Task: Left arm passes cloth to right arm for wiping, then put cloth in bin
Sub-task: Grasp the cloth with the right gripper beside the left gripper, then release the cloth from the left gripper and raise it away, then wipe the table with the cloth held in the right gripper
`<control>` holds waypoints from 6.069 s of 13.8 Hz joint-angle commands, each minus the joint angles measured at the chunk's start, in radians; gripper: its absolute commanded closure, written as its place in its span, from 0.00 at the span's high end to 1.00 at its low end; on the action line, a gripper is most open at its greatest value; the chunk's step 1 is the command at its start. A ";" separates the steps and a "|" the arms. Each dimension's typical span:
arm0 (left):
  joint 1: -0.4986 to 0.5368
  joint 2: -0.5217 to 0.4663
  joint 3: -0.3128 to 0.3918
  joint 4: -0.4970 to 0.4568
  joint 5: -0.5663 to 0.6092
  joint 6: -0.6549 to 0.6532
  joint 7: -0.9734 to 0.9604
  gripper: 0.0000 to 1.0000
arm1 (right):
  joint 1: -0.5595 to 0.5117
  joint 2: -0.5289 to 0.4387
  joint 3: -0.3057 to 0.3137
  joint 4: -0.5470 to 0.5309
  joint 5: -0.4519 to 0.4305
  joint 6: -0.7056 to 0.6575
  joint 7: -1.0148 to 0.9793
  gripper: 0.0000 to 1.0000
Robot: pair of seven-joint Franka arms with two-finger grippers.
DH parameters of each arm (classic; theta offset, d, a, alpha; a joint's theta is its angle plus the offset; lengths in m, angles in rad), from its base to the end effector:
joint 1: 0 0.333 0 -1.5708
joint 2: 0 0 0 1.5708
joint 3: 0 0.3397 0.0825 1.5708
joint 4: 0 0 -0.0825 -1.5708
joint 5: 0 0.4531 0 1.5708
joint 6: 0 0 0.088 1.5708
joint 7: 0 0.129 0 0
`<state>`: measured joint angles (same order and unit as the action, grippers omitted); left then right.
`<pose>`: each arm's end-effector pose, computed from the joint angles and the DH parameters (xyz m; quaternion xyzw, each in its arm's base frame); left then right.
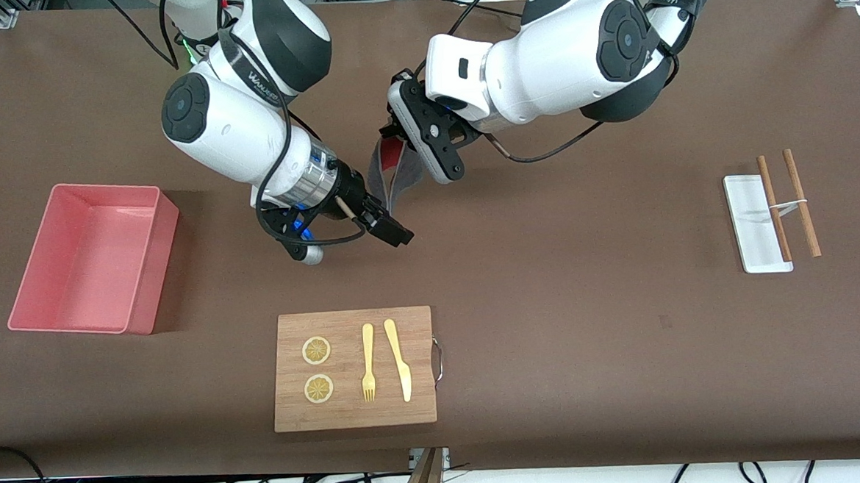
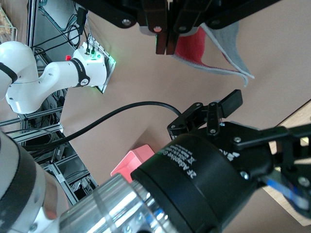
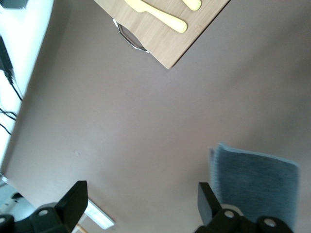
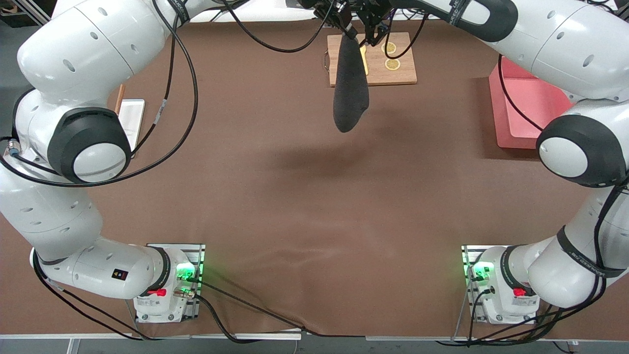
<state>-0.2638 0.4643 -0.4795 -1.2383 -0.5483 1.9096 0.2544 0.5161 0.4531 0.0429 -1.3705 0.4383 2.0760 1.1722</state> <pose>0.6055 -0.5082 0.5690 0.8513 -0.3616 0.0322 0.3788 0.6668 0.4451 0.4732 -0.8959 0.3714 0.0810 0.2301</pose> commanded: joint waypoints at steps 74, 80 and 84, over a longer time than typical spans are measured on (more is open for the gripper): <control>0.212 -0.469 0.444 -0.403 0.554 -0.211 -0.180 1.00 | -0.161 0.269 0.034 -0.170 -0.191 -0.030 -0.633 0.00; 0.222 -0.437 0.443 -0.394 0.558 -0.304 -0.176 1.00 | -0.238 0.243 -0.122 -0.183 -0.194 -0.148 -1.000 0.00; 0.222 -0.426 0.435 -0.366 0.573 -0.343 -0.181 1.00 | -0.266 0.205 -0.190 -0.179 -0.286 -0.226 -1.138 0.00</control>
<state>-0.0310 0.0351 -0.0469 -1.6371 0.0023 1.6063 0.0866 0.2631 0.7077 -0.1424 -1.5219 0.2152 1.8817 0.0878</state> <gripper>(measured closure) 0.000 0.978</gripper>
